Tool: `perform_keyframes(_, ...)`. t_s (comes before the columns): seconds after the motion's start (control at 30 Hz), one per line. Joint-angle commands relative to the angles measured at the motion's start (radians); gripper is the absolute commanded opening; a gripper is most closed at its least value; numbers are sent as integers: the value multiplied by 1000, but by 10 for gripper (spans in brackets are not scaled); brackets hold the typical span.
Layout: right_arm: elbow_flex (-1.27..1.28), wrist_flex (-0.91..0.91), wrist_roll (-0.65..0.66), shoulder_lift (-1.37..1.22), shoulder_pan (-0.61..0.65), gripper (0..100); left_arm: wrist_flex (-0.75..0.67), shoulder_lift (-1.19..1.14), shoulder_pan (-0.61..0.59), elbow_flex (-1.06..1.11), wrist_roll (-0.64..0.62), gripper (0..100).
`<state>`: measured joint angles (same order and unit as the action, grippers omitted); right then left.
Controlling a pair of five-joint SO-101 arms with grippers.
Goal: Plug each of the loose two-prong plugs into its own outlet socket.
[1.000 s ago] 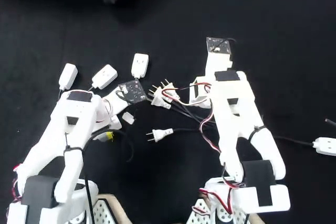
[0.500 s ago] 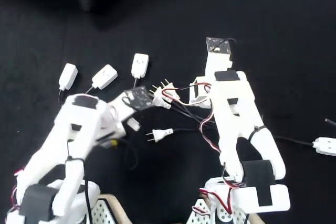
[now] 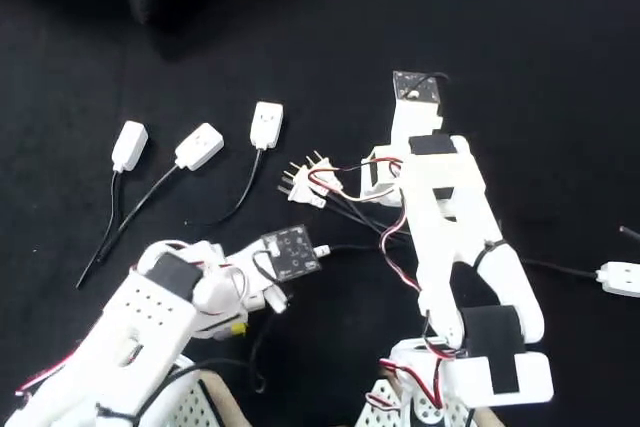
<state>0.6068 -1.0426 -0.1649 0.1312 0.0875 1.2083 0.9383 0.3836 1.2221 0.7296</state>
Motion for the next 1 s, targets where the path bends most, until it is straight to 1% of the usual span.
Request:
perform_keyframes(0.0,-8,-21,0,4,-11,125,9,98,5,1,-97,279)
perform_keyframes(0.13,-19,-60,-14,13,9,125,18,138,5,-8,-161,282)
perform_keyframes(0.2,-45,-115,-98,30,18,124,69,167,-4,-38,-187,282)
perform_keyframes(0.27,-76,-183,-229,51,31,124,152,216,-42,-91,-193,281)
perform_keyframes(0.33,-96,-238,-342,73,54,124,206,288,-113,-130,-195,278)
perform_keyframes(0.4,-99,-261,-417,81,86,124,206,374,-243,-134,-193,278)
perform_keyframes(0.47,-79,-261,-462,81,143,126,180,443,-377,-108,-140,280)
perform_keyframes(0.53,-50,-241,-502,81,218,126,160,485,-479,-61,-83,282)
perform_keyframes(0.67,8,-176,-657,81,348,127,61,499,-576,85,-61,278)
perform_keyframes(0.73,41,-91,-703,81,381,127,-5,499,-591,151,-64,278)
perform_keyframes(0.83,119,60,-724,81,411,127,-57,500,-590,203,-66,278)
perform_keyframes(0.9,163,109,-749,81,431,127,-68,500,-595,236,-66,278)
perform_keyframes(0.97,189,120,-756,81,453,124,-71,500,-596,266,-66,278)
